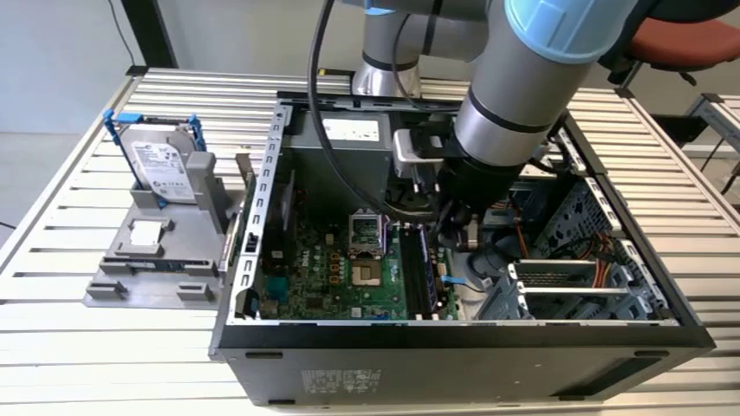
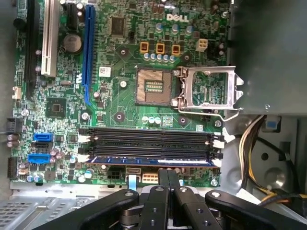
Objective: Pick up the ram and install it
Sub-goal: 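Press down the ram until it locks into place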
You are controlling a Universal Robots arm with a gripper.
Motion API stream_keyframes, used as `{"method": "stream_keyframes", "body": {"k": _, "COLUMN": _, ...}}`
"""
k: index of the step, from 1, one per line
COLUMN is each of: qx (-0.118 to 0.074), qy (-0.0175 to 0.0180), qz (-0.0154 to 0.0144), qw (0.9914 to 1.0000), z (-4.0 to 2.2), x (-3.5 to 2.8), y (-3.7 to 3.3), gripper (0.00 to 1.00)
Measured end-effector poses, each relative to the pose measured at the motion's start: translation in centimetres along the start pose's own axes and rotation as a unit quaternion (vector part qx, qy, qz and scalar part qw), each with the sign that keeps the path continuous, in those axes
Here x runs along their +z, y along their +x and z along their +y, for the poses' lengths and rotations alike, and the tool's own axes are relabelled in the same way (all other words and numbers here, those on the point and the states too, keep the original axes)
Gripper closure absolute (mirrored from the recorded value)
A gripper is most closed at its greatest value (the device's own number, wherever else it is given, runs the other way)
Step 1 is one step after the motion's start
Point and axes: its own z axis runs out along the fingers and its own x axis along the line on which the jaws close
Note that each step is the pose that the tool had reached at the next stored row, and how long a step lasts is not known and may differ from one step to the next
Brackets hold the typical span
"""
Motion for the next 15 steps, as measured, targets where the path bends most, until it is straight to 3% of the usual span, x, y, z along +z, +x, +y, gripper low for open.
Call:
{"method": "stream_keyframes", "body": {"k": 10, "qx": -0.004, "qy": -0.0003, "qz": 0.0004, "qw": 0.99999, "z": 0.02, "x": 1.80, "y": 0.21, "gripper": 1.00}}
{"method": "stream_keyframes", "body": {"k": 15, "qx": -0.003, "qy": -0.0004, "qz": 0.0009, "qw": 0.99999, "z": 0.76, "x": 2.71, "y": 0.25, "gripper": 1.00}}
